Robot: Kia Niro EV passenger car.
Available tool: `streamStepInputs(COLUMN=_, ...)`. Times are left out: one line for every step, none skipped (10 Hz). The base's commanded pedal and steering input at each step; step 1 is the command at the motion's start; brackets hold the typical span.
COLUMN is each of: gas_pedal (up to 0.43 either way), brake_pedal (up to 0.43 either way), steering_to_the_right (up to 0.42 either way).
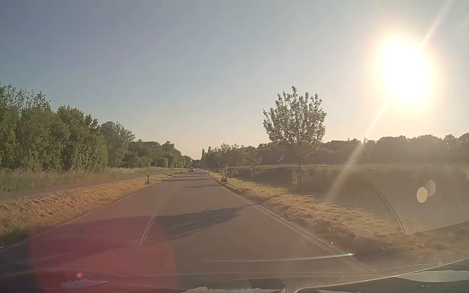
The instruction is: Follow the waypoints while adhering to traffic rules and regulations
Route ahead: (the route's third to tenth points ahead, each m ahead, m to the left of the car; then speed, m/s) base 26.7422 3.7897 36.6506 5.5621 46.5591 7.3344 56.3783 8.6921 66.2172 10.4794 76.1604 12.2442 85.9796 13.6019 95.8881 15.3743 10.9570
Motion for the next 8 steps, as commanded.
streamStepInputs(gas_pedal=0.287, brake_pedal=0.000, steering_to_the_right=-0.079)
streamStepInputs(gas_pedal=0.311, brake_pedal=0.000, steering_to_the_right=-0.073)
streamStepInputs(gas_pedal=0.311, brake_pedal=0.000, steering_to_the_right=-0.066)
streamStepInputs(gas_pedal=0.311, brake_pedal=0.000, steering_to_the_right=-0.055)
streamStepInputs(gas_pedal=0.311, brake_pedal=0.000, steering_to_the_right=-0.044)
streamStepInputs(gas_pedal=0.311, brake_pedal=0.000, steering_to_the_right=-0.038)
streamStepInputs(gas_pedal=0.319, brake_pedal=0.000, steering_to_the_right=-0.031)
streamStepInputs(gas_pedal=0.319, brake_pedal=0.000, steering_to_the_right=-0.025)
